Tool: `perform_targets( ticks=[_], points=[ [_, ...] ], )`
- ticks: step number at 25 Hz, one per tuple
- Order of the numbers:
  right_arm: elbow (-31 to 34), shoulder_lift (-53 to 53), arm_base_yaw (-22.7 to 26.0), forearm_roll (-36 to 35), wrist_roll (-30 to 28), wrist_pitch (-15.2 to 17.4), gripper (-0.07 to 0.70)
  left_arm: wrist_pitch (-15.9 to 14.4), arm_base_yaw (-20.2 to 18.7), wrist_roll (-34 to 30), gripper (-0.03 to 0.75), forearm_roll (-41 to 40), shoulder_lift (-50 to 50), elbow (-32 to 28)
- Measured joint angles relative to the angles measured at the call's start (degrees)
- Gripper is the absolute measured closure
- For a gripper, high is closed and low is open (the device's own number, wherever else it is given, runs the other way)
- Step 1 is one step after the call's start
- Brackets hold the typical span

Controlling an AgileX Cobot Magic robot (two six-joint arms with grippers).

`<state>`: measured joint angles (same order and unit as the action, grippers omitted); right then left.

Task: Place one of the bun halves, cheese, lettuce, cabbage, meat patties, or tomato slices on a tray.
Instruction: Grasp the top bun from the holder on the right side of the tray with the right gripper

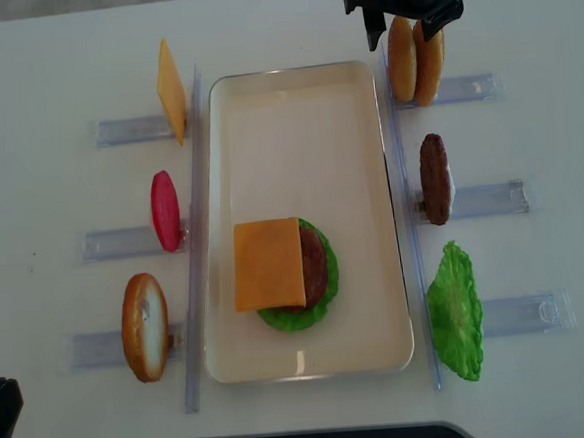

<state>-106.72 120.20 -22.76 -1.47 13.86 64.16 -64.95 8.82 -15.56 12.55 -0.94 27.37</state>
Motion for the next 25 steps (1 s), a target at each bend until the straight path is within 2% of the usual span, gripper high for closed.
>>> perform_targets(
  ticks=[10, 17, 20, 25],
  points=[
    [-0.02, 2.0, 0.0, -2.04, -0.7, 0.0, 0.076, 0.0, 0.0, 0.0, 0.414, 0.0, 0.0, 0.0],
    [-0.02, 2.31, 0.0, -1.04, -0.77, -1.85, 0.08, 0.0, 0.0, 0.0, 0.414, -0.05, 0.0, 0.0],
    [-0.02, 2.62, -0.05, -0.44, -0.77, -2.05, 0.126, 0.0, 0.0, 0.0, 0.414, -0.05, 0.0, 0.0],
    [-0.02, 3.2, -0.05, 1.47, -0.77, -2.32, 0.281, 0.0, 0.0, 0.0, 0.414, -0.05, 0.0, 0.0]
  ],
)
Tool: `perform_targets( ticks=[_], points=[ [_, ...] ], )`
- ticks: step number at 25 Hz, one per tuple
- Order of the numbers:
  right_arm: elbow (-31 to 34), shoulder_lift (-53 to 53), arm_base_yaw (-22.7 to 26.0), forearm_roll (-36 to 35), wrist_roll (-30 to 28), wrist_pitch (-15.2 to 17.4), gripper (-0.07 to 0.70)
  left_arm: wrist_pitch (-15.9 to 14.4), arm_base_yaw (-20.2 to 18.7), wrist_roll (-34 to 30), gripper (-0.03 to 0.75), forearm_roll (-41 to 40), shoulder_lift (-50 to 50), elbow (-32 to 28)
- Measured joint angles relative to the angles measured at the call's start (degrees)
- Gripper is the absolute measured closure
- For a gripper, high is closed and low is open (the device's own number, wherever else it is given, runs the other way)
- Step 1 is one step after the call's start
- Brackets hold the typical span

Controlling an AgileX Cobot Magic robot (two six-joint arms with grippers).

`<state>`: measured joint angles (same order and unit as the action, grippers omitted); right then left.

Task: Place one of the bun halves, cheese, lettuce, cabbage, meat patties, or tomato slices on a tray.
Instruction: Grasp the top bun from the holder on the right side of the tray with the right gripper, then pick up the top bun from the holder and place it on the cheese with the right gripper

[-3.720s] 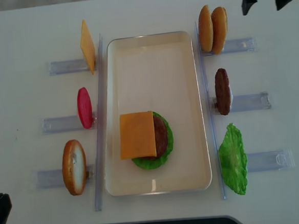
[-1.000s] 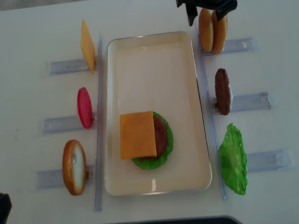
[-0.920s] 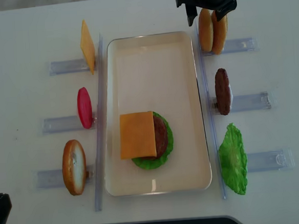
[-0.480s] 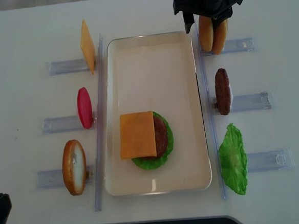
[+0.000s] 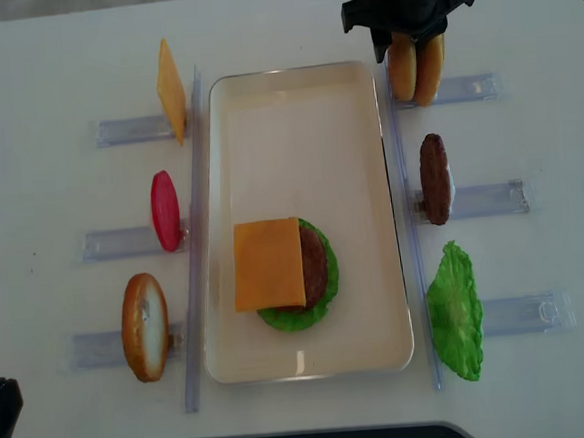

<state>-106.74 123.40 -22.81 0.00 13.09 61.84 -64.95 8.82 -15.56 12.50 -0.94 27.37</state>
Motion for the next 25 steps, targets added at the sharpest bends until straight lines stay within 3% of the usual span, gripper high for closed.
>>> perform_targets(
  ticks=[4, 15, 25],
  points=[
    [0.0, 0.0, 0.06, 1.13, 0.0, 0.09, 0.405, 0.0, 0.0, 0.0, 0.414, 0.0, 0.0, 0.0],
    [-0.11, -0.59, -0.6, 0.48, -1.06, 0.93, 0.414, 0.0, 0.0, 0.0, 0.414, 0.0, 0.0, 0.0],
    [-3.02, -5.91, -2.65, -2.52, -2.19, 6.66, 0.42, 0.0, 0.0, 0.0, 0.414, 0.0, 0.0, 0.0]
  ],
)
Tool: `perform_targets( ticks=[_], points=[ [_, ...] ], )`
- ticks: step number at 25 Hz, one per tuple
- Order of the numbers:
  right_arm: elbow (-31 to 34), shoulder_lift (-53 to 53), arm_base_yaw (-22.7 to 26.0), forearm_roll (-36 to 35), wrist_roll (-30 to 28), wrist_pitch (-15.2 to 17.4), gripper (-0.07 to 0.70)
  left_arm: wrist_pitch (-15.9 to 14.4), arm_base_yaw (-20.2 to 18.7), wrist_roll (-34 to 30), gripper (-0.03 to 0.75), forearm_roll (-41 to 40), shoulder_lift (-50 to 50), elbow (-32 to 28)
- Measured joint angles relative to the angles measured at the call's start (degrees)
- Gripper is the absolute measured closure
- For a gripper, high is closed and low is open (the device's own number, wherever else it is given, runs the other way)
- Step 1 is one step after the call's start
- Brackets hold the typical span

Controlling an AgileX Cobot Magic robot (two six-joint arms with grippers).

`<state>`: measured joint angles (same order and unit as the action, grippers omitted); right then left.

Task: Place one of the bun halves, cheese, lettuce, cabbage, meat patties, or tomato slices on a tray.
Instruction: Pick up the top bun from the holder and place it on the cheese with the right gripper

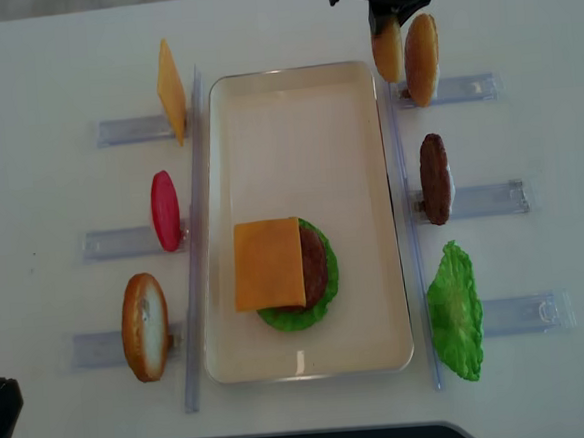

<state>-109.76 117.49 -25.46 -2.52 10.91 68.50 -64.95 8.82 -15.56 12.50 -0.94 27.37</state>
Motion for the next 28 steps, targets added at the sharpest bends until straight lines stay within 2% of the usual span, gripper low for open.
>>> perform_targets(
  ticks=[3, 11, 19, 22, 28],
  points=[
    [-0.92, -1.42, 0.0, -0.26, -0.45, 1.51, 0.42, 0.0, 0.0, 0.0, 0.414, 0.0, 0.0, 0.0],
    [-2.14, -6.09, 0.0, 2.52, -1.15, 1.75, 0.42, 0.0, 0.0, 0.0, 0.414, 0.0, 0.0, 0.0],
    [-1.11, -10.68, 0.13, 1.85, -0.99, 1.81, 0.421, 0.0, 0.0, 0.0, 0.414, 0.0, 0.0, 0.0],
    [2.09, -13.74, 0.09, 0.04, -0.34, 1.67, 0.421, 0.0, 0.0, 0.0, 0.414, 0.0, 0.0, 0.0],
    [15.96, -21.2, -0.59, -1.31, -0.16, 1.78, 0.423, 0.0, 0.0, 0.0, 0.414, 0.0, 0.0, 0.0]
  ],
)
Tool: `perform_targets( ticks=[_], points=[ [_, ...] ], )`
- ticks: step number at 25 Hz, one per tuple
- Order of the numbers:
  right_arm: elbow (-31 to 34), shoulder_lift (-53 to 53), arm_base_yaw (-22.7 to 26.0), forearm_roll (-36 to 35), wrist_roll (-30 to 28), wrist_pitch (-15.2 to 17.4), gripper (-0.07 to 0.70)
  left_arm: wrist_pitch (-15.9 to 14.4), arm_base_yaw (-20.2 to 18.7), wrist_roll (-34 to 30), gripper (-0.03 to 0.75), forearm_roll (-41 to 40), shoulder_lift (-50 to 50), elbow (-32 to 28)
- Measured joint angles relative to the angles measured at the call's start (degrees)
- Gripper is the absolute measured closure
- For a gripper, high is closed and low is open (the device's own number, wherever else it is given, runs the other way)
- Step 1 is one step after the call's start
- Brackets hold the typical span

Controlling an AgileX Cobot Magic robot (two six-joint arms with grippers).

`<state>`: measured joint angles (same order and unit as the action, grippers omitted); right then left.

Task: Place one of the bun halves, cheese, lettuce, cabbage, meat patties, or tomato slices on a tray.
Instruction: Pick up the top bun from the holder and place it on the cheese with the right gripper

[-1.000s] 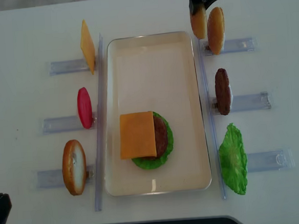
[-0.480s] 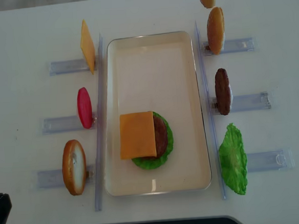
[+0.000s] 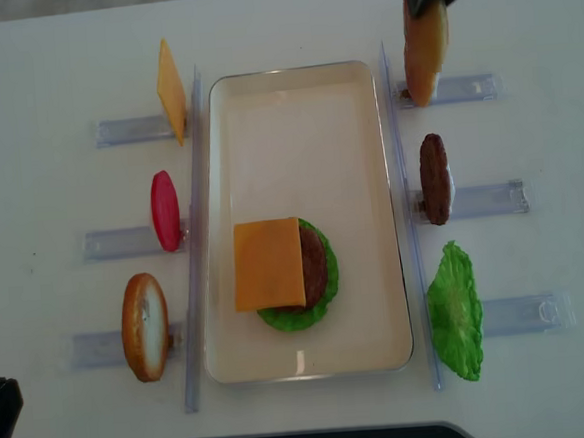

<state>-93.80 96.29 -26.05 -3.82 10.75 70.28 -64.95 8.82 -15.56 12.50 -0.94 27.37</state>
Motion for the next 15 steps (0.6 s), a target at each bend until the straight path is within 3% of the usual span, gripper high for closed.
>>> perform_targets(
  ticks=[9, 15],
  points=[
    [17.65, -11.35, -4.33, -0.42, 2.87, 0.0, 0.423, 0.0, 0.0, 0.0, 0.414, 0.0, 0.0, 0.0],
    [23.03, -17.69, -9.31, -0.45, 6.69, 0.08, 0.423, 0.0, 0.0, 0.0, 0.414, 0.0, 0.0, 0.0]
  ],
)
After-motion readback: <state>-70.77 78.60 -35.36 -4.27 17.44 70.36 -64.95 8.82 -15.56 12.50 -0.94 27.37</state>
